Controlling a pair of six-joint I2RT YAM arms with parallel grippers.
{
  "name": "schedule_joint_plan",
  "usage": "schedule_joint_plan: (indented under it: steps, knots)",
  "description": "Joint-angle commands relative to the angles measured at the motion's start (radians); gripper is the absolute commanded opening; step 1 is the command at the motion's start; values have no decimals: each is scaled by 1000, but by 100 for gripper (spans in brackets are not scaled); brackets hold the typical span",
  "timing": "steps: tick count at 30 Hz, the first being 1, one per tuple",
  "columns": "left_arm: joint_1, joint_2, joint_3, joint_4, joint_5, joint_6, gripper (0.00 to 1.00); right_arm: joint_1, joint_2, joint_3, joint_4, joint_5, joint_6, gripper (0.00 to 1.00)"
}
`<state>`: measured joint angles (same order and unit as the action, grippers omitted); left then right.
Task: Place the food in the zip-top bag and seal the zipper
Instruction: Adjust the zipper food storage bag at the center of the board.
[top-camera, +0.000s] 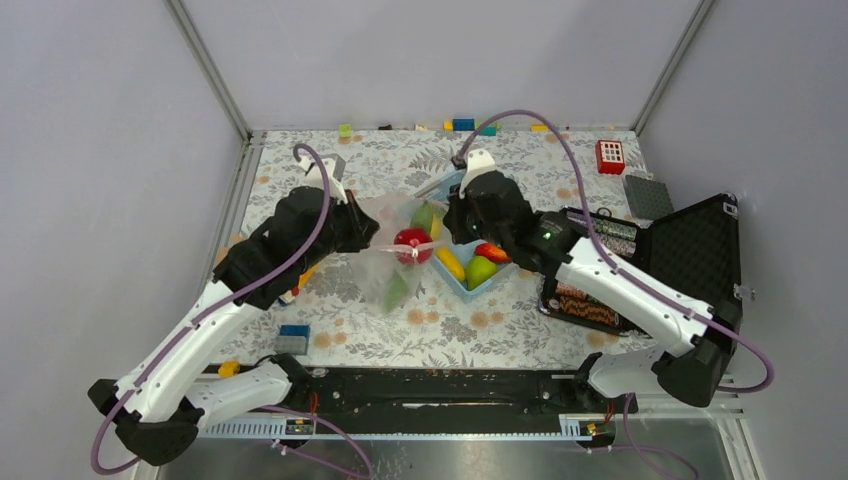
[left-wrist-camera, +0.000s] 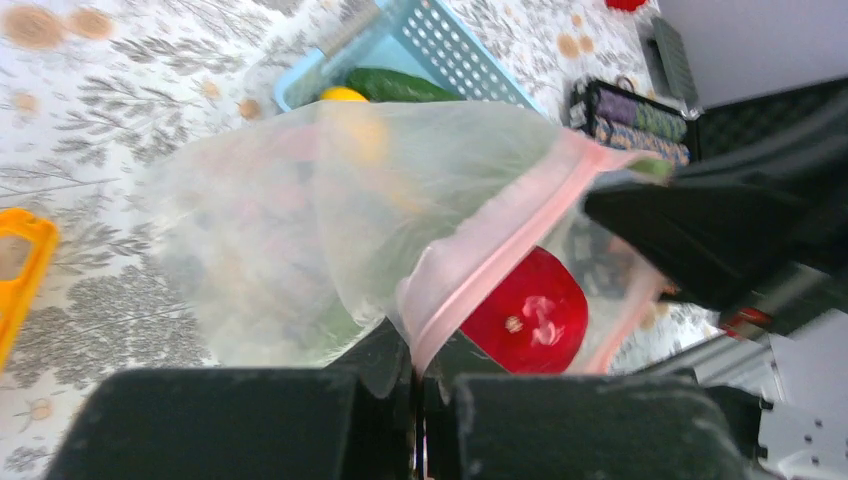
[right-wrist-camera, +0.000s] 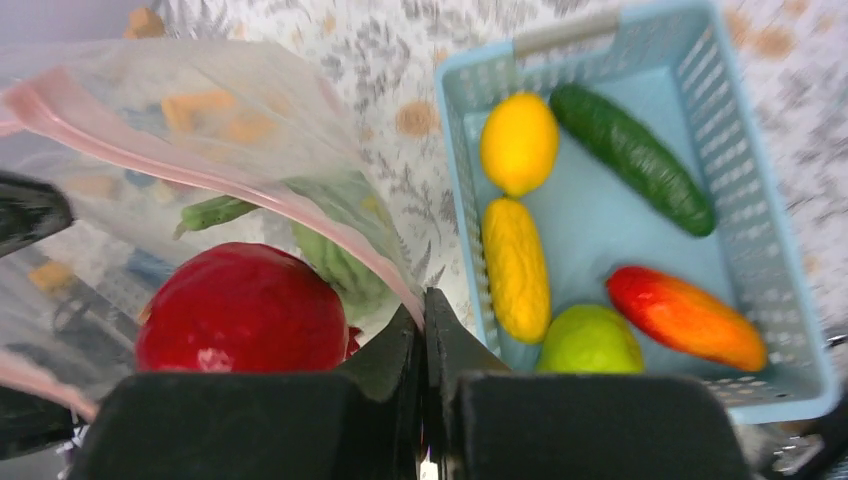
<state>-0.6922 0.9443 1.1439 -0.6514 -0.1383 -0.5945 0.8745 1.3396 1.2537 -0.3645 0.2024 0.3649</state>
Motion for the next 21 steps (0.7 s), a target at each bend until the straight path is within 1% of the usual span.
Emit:
schedule_joint_plan:
  steps: [1,4,8,11,13,15,17,21]
  knots:
    - [-1,57,201,-212,-193,-10,0,-5,-56,215,-172,82,-152,0]
    - [-2,87,281,-335,-217,-40,0,-6,-36,286,-218,28,-192,0]
    - [-1,126,359,-481,-152,-25,0,-5,-9,313,-230,-26,-209,0]
    - [-1,146,342,-530,-144,7,0,-6,8,312,-220,-48,-209,0]
    - [-3,173,352,-588,-163,18,0,-5,20,316,-216,-61,-212,0]
    - [0,172,325,-583,-191,20,0,-4,31,322,-209,-69,-208,0]
    - [0,163,291,-543,-193,36,0,-5,48,321,-199,-78,-203,1]
    - [0,146,264,-469,-164,79,0,-6,95,311,-187,-64,-189,10]
